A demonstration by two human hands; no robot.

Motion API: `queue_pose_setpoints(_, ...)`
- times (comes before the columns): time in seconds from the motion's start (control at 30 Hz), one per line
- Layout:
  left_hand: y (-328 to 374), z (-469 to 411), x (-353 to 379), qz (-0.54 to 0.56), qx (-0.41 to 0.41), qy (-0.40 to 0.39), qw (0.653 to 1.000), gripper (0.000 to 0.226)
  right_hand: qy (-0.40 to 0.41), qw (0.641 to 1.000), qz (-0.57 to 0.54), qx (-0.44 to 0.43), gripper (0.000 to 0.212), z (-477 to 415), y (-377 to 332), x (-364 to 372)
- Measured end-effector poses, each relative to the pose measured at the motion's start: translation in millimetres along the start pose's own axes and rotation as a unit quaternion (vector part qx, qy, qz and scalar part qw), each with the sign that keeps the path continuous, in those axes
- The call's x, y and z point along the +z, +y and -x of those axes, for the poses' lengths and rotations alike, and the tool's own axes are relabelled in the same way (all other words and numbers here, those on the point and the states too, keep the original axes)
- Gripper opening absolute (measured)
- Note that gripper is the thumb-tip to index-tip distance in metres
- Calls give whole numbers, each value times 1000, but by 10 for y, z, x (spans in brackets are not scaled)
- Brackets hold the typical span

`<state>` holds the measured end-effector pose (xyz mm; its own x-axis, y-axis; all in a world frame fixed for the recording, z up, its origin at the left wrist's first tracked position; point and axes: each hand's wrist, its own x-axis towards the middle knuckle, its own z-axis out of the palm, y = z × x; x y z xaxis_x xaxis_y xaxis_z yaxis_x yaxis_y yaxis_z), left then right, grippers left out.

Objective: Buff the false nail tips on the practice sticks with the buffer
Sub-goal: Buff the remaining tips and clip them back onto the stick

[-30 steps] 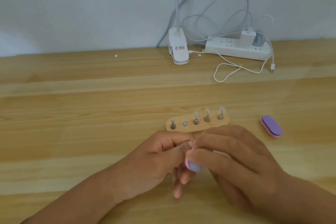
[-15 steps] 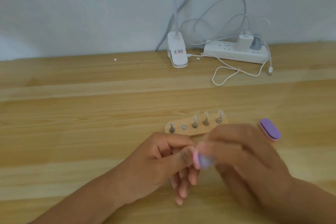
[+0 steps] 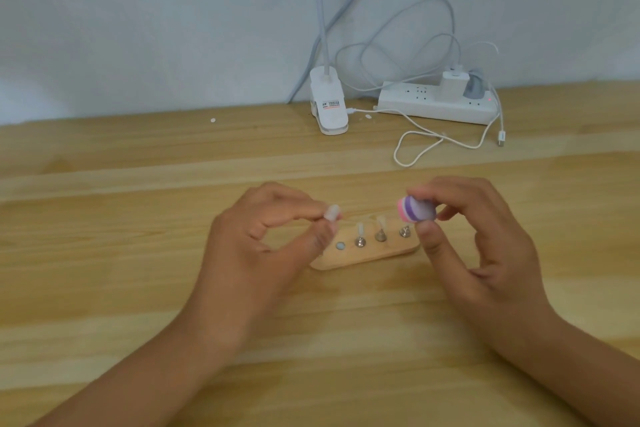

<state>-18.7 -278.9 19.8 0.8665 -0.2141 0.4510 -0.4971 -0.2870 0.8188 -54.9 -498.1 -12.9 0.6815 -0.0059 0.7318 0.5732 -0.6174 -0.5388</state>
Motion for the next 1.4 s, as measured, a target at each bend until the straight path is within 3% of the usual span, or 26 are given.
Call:
queue_pose_setpoints(0.13, 23, -34, 192, -87, -5, -35, 996, 5, -11, 1000, 2, -22, 24, 6, 5, -2)
queue_pose_setpoints(0.27, -31, -54, 268, -130, -63, -40, 989, 18, -13, 999, -11, -27, 24, 11, -6, 2)
queue_pose_setpoints(0.6, -63, -56, 291, -143, -86, -55, 984, 16, -19, 999, -11, -35, 26, 18, -15, 3)
queue_pose_setpoints(0.8, -74, -144, 355, -227, -17, -86, 970, 16, -23, 999, -11, -25, 30, 16, -13, 9)
queue_pose_setpoints(0.9, -92, -174, 397, -258, 21, -81, 963, 6, -24, 999, -10, -21, 31, 16, -11, 8)
queue_pose_setpoints(1.03, -76, -121, 384, -339, 186, -68, 920, 3, -15, 1000, -8, -6, 30, 12, 4, 7)
queue_pose_setpoints(1.13, 15, -68, 344, -265, 220, -15, 939, 3, 2, 1000, -10, 10, 29, 8, 17, 1)
queue_pose_setpoints(1.23, 192, 42, 252, -130, 137, -5, 982, 4, 4, 1000, -20, -6, 24, 12, -15, -10)
queue_pose_setpoints(1.4, 276, 372, 122, -63, 48, -32, 996, 9, -19, 998, -35, -40, 26, 52, -109, -10)
